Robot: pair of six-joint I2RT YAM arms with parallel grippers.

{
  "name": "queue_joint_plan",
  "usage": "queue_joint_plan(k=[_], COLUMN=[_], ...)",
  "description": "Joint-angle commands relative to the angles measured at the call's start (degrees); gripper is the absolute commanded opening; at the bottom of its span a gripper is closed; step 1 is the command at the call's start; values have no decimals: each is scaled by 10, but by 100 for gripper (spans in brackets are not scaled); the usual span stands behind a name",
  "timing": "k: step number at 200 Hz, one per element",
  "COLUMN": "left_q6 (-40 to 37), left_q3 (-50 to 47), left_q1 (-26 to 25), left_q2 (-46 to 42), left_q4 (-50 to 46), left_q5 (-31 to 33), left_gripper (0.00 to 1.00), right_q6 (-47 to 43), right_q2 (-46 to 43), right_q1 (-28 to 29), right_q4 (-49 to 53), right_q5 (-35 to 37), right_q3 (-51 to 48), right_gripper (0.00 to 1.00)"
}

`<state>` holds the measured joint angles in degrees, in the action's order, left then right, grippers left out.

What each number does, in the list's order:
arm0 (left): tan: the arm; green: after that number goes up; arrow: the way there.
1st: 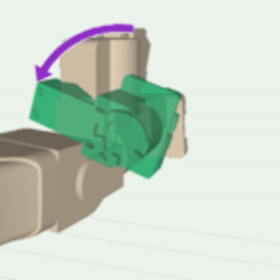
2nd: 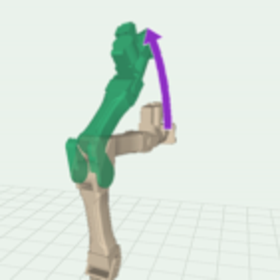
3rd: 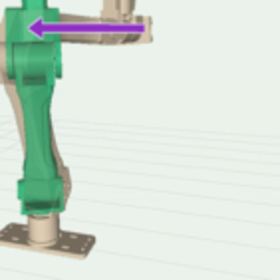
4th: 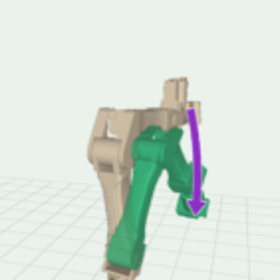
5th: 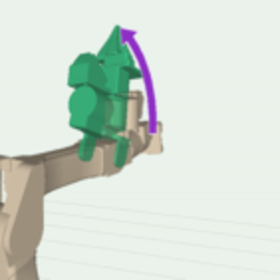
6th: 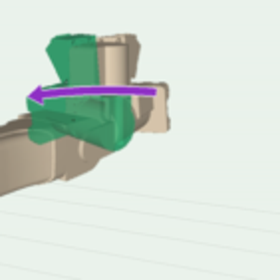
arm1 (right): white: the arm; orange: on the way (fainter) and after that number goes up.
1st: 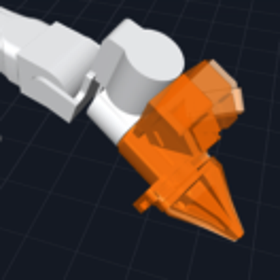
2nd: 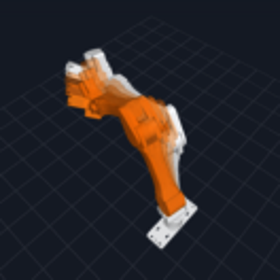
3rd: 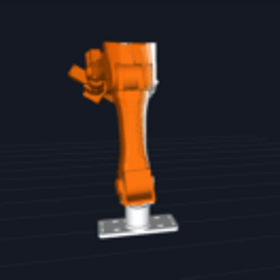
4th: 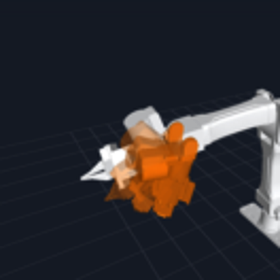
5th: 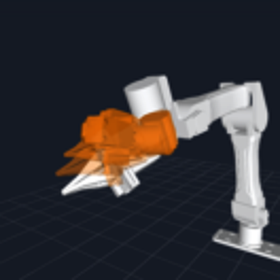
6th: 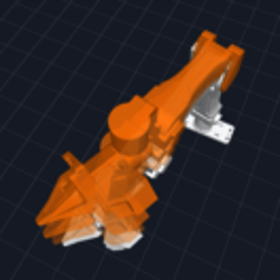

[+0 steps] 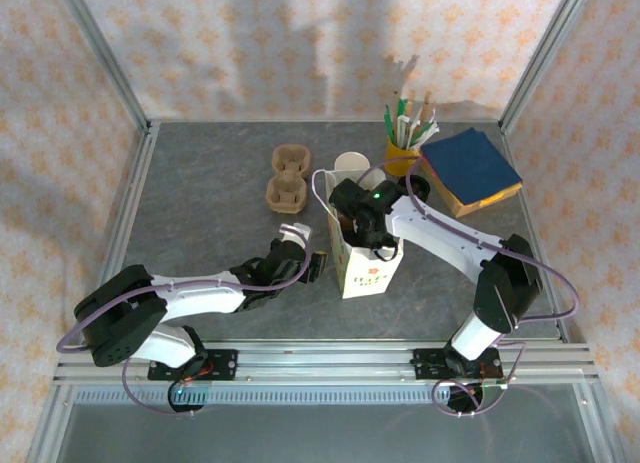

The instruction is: Pack the takeout coffee

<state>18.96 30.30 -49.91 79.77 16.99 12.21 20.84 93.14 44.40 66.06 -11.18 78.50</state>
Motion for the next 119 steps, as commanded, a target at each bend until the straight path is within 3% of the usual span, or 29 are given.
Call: queue_joint_plan(k=[1,34,119], left_q6=[-2,-1,3], left_q3=[9,5,-1], left_q1=[-6,-6,-7], left_q2=[4,3,1], left_q4=[-7,-5,-4], left_q5=[14,14,15], left_gripper=[82,82,82], right_q6=[-4,-5,-11], right_q2=[12,-2,-10], right_q1=[-4,-4,-4], right_q4=[-20,-19,-10], right_q5=[7,11,19], right_q3=[-7,2,27], right_gripper=[73,79,86])
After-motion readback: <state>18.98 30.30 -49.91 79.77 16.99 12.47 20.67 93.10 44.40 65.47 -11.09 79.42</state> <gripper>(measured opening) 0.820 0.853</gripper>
